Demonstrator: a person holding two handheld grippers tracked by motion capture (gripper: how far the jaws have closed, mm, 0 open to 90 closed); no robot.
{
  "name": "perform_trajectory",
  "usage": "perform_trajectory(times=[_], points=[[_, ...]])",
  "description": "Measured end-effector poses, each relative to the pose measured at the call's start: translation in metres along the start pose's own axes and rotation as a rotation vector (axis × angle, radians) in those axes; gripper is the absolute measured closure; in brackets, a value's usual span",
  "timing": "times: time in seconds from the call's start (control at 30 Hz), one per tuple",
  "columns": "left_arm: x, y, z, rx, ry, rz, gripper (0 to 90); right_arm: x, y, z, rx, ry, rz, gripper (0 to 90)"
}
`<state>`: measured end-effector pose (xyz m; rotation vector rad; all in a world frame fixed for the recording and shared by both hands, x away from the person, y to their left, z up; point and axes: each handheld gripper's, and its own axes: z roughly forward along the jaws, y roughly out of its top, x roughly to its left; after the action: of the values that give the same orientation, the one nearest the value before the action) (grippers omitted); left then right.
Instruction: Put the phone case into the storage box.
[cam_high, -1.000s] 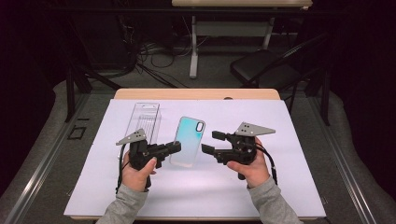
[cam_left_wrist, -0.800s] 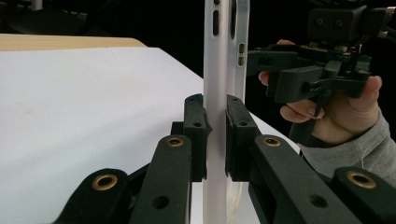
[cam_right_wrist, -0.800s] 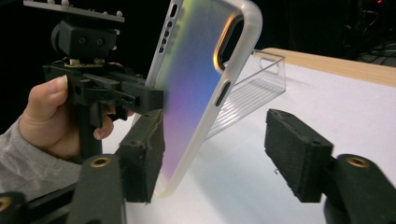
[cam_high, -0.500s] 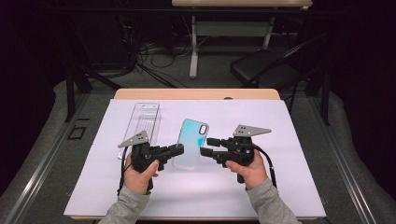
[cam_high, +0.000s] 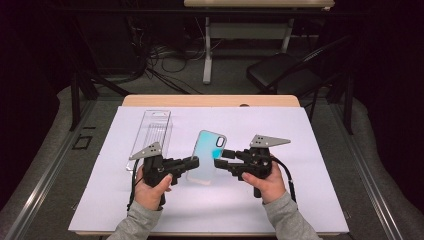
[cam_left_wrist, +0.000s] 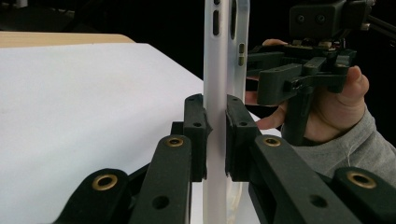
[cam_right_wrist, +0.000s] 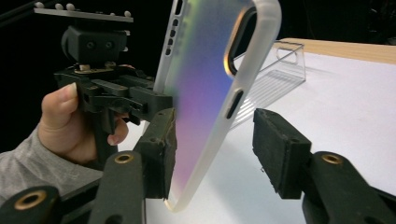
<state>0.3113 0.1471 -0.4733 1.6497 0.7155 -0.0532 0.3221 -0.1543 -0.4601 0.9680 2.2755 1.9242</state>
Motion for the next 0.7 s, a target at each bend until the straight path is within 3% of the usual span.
perform_trajectory(times=[0.7], points=[[-0.0014, -0.0022, 0.0037, 0.013, -0.008, 0.001, 81.8, -0.0011, -0.0030, 0.0021, 0.030, 0.041, 0.043, 63.1]])
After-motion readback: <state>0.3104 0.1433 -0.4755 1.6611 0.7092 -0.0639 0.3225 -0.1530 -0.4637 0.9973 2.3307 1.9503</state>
